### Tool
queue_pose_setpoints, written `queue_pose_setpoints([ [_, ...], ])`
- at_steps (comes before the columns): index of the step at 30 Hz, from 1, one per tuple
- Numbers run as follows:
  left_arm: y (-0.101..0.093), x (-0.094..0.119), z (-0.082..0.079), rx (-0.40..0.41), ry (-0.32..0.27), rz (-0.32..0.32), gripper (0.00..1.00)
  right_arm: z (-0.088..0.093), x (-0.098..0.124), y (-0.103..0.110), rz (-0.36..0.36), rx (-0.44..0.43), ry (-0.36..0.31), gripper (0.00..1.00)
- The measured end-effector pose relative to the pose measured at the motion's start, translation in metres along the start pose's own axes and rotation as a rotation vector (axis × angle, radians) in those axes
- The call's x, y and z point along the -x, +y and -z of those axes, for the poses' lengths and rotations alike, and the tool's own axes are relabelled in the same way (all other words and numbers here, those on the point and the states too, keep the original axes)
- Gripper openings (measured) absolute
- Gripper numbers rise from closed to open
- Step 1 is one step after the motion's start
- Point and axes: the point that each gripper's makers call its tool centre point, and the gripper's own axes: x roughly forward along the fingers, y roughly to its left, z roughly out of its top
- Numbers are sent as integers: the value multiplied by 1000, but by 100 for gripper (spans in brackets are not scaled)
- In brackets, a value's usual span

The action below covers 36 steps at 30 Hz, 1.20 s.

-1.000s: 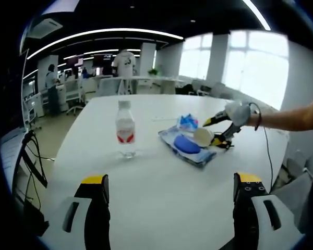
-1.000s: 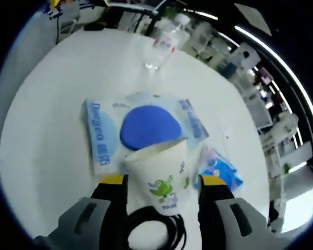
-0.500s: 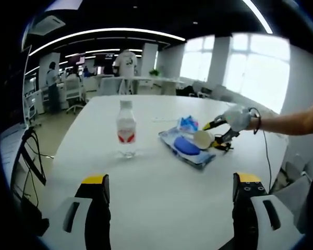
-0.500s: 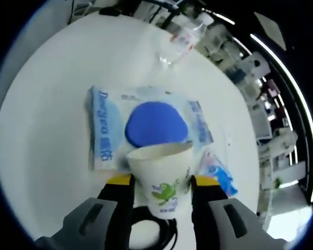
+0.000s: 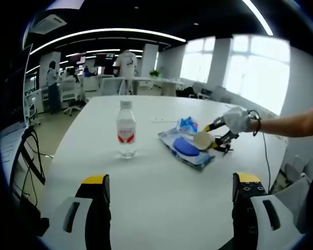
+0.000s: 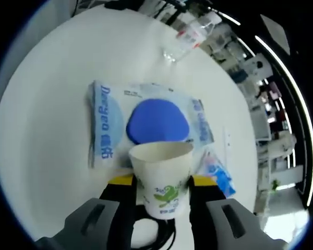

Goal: Arrange the tabletop items into an orderly group along one side of the table until the central work area is clear of visible clutter.

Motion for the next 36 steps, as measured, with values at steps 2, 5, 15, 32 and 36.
queue_pose_setpoints([
  [2,0,0,0,-1,0,0,95,-1,1,-2,7,-51,-20,36],
  [5,-1,0,0,2,1,3,95,-4,4,-7,23,-131,-56,36],
  [15,-2,-2,0,-1,0,9,96,-23,21,-32,62,-494,-263,35],
  [32,-1,-3,2,-8,4,20,96,-73,26,-37,24,-761,-517,35],
  [36,0,-3,2,-11,6,18,96,-93,21,-34,9,-744,-560,35],
])
